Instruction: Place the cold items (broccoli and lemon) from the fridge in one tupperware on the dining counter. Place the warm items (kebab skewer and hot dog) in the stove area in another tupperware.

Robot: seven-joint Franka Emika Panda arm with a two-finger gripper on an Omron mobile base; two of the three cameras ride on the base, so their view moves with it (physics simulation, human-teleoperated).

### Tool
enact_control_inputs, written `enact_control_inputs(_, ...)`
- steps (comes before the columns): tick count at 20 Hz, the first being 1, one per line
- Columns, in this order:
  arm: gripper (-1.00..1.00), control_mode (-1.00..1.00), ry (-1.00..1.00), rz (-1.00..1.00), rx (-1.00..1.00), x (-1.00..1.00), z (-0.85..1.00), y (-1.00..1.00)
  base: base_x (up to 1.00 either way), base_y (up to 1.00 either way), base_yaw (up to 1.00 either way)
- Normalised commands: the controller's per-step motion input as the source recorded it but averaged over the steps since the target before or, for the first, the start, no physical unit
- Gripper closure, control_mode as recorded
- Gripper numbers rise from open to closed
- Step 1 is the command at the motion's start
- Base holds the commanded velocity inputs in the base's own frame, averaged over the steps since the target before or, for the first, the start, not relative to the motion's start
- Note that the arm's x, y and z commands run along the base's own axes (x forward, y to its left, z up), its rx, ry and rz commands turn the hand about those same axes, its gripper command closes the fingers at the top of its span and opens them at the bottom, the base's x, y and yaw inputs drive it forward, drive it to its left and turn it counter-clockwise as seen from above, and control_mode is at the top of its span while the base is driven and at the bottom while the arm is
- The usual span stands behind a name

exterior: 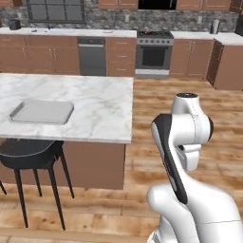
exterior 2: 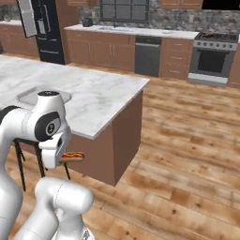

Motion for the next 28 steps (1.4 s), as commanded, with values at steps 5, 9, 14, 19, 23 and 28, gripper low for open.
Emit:
enact_control_inputs(5,1.00,1.00,0.00,0.00,0.00,0.00,0.00,0.00,0.04,1.00,-0.10)
enact_control_inputs(9,1.00,1.00,0.00,0.00,0.00,0.00,0.00,0.00,0.45,1.00,0.10)
enact_control_inputs(14,1.00,1.00,0.00,0.00,0.00,0.00,0.00,0.00,0.52,0.93,0.34)
enact_control_inputs(19,1.00,1.00,0.00,0.00,0.00,0.00,0.00,0.00,0.84,0.70,0.28)
enact_control_inputs(23,1.00,1.00,0.00,0.00,0.00,0.00,0.00,0.00,0.66,-0.01,0.13)
enact_control_inputs(28,1.00,1.00,0.00,0.00,0.00,0.00,0.00,0.00,-0.02,-0.08,0.00)
